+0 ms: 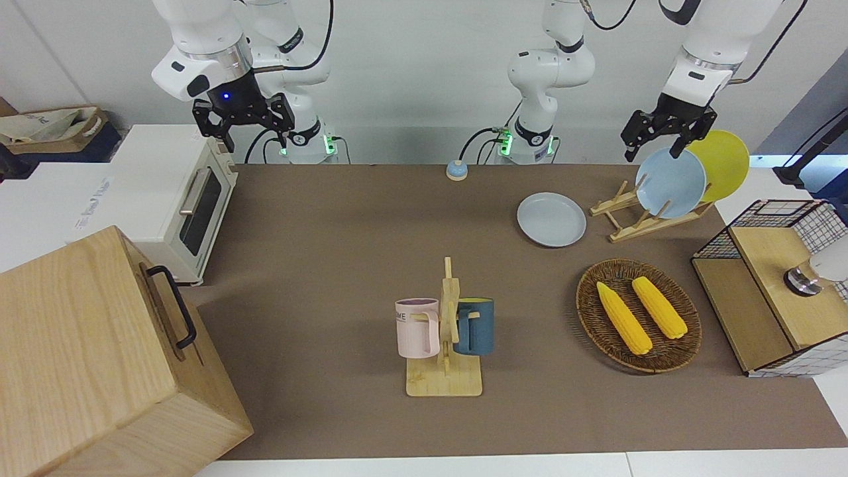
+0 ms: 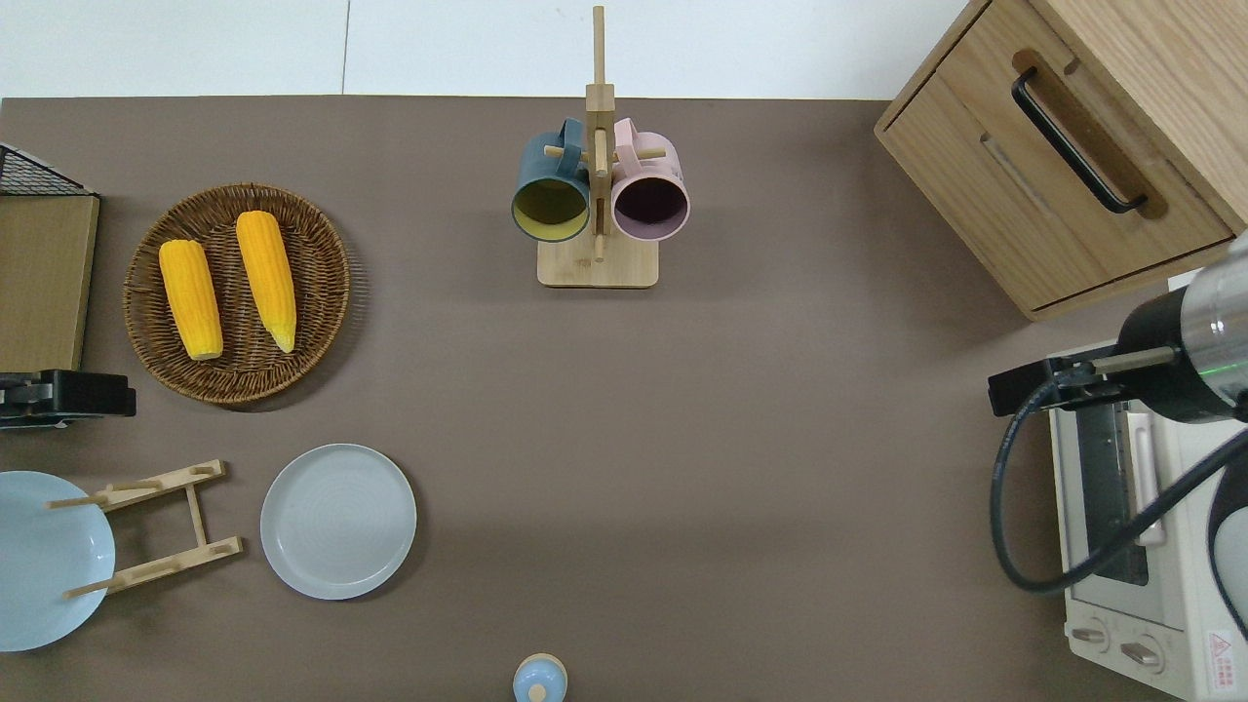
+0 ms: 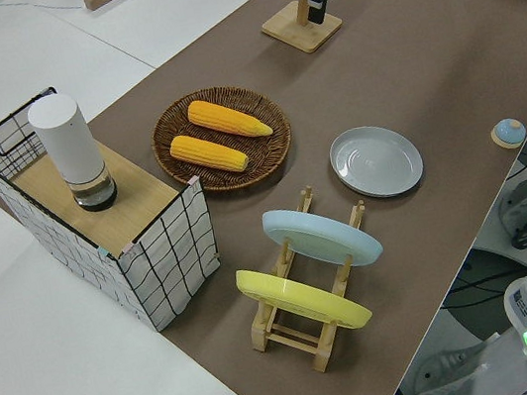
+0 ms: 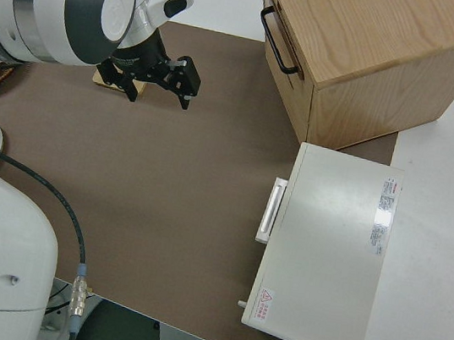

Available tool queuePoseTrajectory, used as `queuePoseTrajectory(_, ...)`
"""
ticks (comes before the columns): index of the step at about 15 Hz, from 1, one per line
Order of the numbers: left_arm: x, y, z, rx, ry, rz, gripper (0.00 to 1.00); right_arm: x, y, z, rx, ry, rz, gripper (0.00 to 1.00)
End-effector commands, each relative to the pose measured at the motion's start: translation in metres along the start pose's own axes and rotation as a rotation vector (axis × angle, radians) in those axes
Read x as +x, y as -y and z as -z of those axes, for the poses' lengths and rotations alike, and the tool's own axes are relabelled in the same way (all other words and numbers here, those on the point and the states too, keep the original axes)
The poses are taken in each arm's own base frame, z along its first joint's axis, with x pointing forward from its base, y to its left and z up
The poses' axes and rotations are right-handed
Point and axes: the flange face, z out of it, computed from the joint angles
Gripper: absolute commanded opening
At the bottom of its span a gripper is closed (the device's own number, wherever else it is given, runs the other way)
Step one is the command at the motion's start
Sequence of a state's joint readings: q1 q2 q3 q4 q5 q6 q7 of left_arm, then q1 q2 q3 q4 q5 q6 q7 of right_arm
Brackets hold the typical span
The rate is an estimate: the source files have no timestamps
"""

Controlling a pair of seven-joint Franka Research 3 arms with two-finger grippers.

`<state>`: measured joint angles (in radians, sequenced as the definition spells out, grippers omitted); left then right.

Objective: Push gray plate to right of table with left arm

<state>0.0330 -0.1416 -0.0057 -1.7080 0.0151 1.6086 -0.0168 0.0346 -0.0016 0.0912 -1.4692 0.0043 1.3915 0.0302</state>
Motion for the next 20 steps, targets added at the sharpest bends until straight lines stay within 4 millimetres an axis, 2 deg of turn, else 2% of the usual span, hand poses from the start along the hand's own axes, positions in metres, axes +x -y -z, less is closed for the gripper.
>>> queuePoseTrajectory(1,0.001,-0.007,-0.003,-0.041,0.023,-0.024,0.99,-0.004,-0.002,0.003,0.007,0.005,-0.002,0.983)
queuePoseTrajectory(11,0.000,-0.007,-0.011,-0.040,0.036,-0.037,0.99,-0.004,-0.003,0.003,0.008,0.004,-0.004,0.983)
queuePoseTrajectory(16,-0.004,-0.010,-0.032,-0.040,0.058,-0.042,0.99,-0.004,-0.002,0.003,0.007,0.005,-0.002,0.983)
queuePoseTrajectory(20,-0.024,-0.010,-0.053,-0.038,0.036,-0.046,0.99,-0.004,-0.002,0.003,0.007,0.005,-0.002,0.983)
